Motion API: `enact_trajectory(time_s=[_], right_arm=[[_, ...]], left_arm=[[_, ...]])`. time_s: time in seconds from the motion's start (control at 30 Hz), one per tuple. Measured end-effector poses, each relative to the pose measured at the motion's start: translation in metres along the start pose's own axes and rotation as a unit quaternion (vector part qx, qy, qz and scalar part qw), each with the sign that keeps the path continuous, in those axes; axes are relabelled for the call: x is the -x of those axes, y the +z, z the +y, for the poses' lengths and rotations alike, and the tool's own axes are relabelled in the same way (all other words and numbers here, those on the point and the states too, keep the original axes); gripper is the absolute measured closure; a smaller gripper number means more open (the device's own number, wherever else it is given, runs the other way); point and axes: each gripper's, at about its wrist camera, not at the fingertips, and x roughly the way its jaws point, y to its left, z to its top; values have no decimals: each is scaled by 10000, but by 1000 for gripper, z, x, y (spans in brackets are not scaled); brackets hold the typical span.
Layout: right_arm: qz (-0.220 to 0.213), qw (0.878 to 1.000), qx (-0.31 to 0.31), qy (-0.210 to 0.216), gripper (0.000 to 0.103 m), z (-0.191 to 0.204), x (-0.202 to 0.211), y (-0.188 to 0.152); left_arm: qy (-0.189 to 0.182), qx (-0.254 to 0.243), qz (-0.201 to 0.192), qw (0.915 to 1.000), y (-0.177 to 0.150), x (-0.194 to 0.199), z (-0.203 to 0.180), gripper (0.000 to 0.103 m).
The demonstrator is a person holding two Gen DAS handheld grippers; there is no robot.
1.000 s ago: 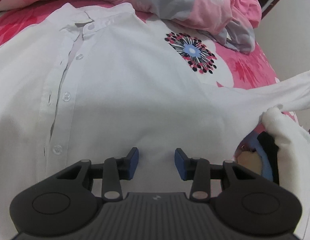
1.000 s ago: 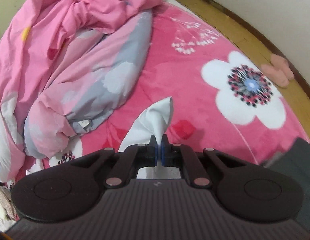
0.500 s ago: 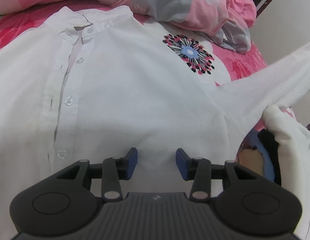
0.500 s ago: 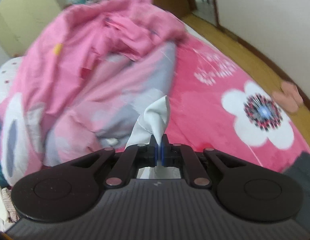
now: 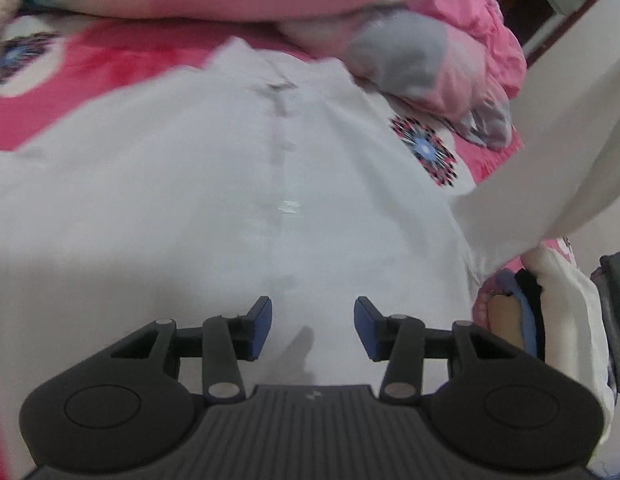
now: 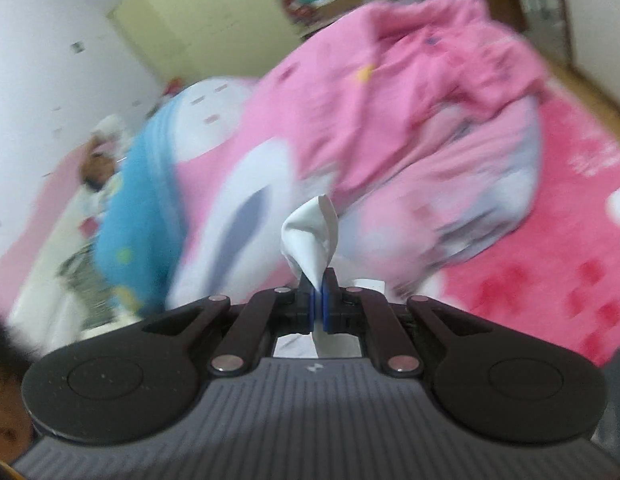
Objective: Fold clothes
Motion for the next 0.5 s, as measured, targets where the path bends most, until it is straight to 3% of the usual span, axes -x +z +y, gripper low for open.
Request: enact_trajectory(time_s=[0.17, 0.37, 0.4, 0.47, 0.5], right_arm=[[397, 9972, -124, 624, 99, 64, -43, -56], [1012, 9869, -460, 1170, 95, 116, -144, -156], [1195, 9849, -489, 1151, 90, 121, -163, -174], [1630, 9804, -463, 1008, 60, 126, -203, -211], [1846, 9773, -449, 936, 59, 129, -223, -229]], left_arm=[[166, 269, -34, 9995, -4, 50, 58, 55], [470, 563, -59, 9973, -5, 96, 116, 55], [526, 612, -53, 9967, -5, 102, 125, 55], [589, 639, -46, 9962, -1, 109, 134, 54], [620, 652, -42, 9959, 1, 112, 139, 54]])
